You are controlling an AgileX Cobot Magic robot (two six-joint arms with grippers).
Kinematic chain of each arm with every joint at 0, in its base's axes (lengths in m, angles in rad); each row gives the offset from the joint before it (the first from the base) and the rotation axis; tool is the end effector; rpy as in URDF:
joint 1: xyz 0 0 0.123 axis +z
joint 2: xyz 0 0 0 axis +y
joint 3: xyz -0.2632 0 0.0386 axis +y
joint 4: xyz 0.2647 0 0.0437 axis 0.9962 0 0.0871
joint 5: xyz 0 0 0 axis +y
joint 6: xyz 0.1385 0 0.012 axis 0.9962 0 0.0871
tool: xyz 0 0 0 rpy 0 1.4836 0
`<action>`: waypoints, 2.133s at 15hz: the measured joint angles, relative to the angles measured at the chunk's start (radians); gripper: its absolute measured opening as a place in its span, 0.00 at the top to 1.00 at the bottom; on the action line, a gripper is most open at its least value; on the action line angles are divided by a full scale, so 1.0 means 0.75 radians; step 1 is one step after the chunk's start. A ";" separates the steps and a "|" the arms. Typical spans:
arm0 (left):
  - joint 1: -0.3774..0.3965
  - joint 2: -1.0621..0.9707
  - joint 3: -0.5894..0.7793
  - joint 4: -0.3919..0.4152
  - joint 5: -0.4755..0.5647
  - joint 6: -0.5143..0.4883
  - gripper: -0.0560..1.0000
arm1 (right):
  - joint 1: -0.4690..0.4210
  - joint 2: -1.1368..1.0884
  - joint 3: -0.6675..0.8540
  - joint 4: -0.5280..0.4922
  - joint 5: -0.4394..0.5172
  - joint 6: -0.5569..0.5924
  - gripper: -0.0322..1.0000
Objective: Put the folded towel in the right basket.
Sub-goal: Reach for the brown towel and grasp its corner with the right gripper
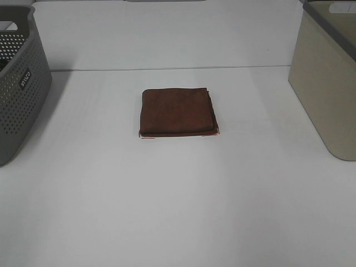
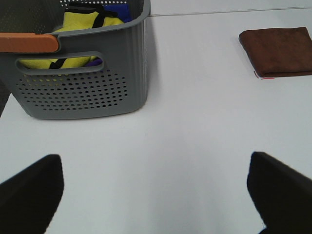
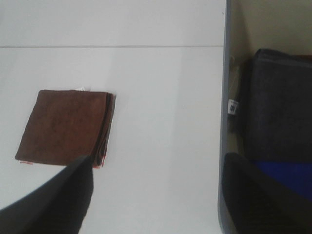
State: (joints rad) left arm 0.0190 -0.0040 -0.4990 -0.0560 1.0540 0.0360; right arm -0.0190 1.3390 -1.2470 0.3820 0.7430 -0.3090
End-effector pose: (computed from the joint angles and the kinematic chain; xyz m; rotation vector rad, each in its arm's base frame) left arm 0.0718 -0.0054 0.2643 0.0197 2.0334 -0.0323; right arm 0.3472 0.0285 0.3194 -0.1358 2.2640 0.2692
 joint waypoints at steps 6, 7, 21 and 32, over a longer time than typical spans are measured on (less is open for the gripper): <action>0.000 0.000 0.000 0.000 0.000 0.000 0.03 | 0.256 0.508 -0.583 -0.085 0.168 0.043 0.29; 0.000 0.000 0.000 0.000 0.000 0.000 0.03 | 0.303 0.576 -0.636 -0.104 0.200 0.077 0.29; 0.000 0.000 0.000 0.000 0.000 0.000 0.03 | 0.399 1.480 -1.117 0.220 0.524 0.204 0.29; 0.000 0.000 0.000 0.000 0.000 0.000 0.03 | 0.336 1.725 -1.287 0.396 0.491 0.060 0.32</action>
State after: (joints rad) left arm 0.0190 -0.0040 -0.4990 -0.0560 1.0540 0.0360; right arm 0.2330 2.6330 -2.2120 0.6790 1.1110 -0.2640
